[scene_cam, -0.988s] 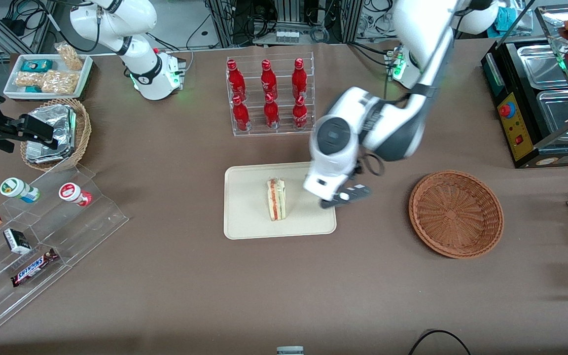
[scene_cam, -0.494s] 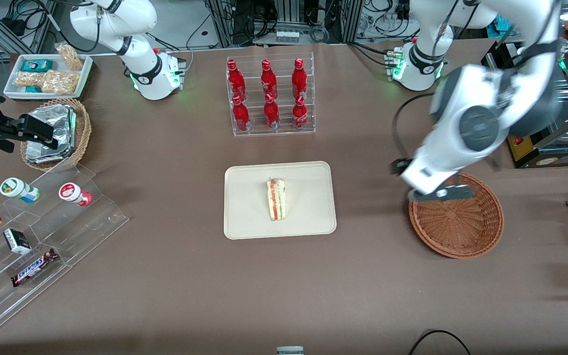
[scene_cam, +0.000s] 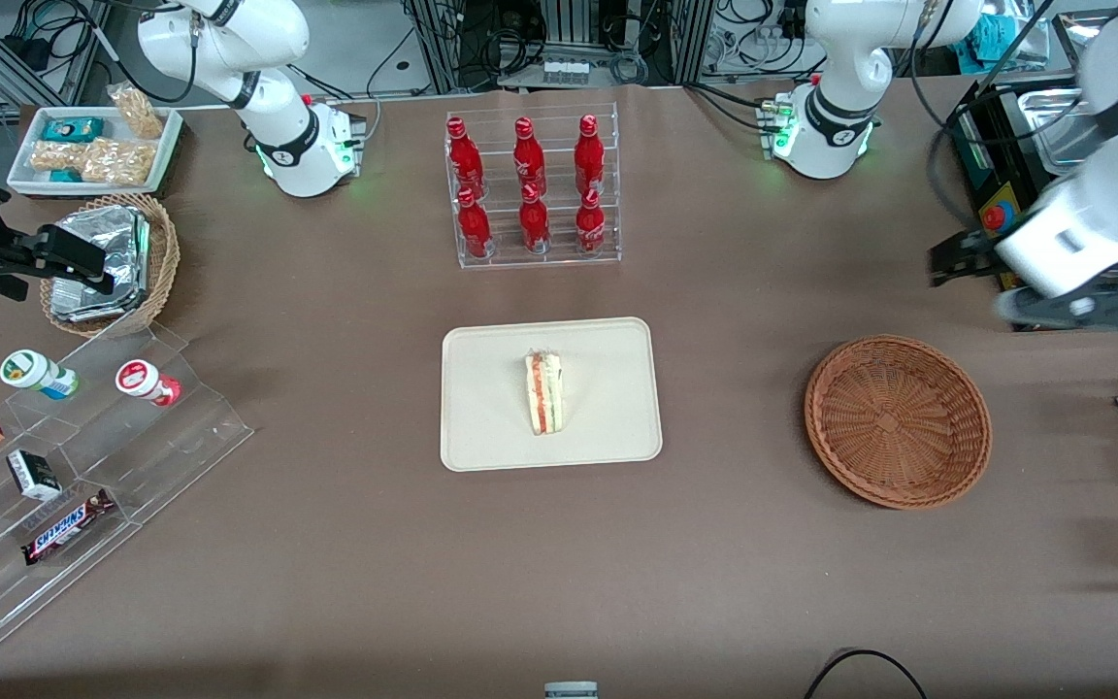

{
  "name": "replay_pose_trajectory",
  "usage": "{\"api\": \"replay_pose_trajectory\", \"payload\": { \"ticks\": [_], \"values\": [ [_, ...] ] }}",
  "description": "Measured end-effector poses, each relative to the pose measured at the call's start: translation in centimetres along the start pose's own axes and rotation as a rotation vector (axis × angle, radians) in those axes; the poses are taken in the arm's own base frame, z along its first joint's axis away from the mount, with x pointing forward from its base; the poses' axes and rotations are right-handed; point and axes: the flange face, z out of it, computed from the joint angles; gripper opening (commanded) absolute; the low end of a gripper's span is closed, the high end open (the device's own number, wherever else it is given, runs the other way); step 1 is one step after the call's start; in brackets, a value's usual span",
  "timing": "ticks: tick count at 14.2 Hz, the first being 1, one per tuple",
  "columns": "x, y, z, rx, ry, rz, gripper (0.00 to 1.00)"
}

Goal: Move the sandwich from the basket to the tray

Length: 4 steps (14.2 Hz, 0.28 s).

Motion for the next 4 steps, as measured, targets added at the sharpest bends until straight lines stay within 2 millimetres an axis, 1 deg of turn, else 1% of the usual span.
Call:
{"api": "replay_pose_trajectory", "payload": {
  "ticks": [2, 3, 4],
  "values": [
    [-0.5, -2.0, -3.0, -0.017, 0.065, -0.037, 1.00],
    [-0.6, -2.5, -4.2, -0.027, 0.091, -0.048, 1.00],
    [-0.8, -2.8, -4.9, -0.031, 0.103, -0.053, 1.00]
  ]
}}
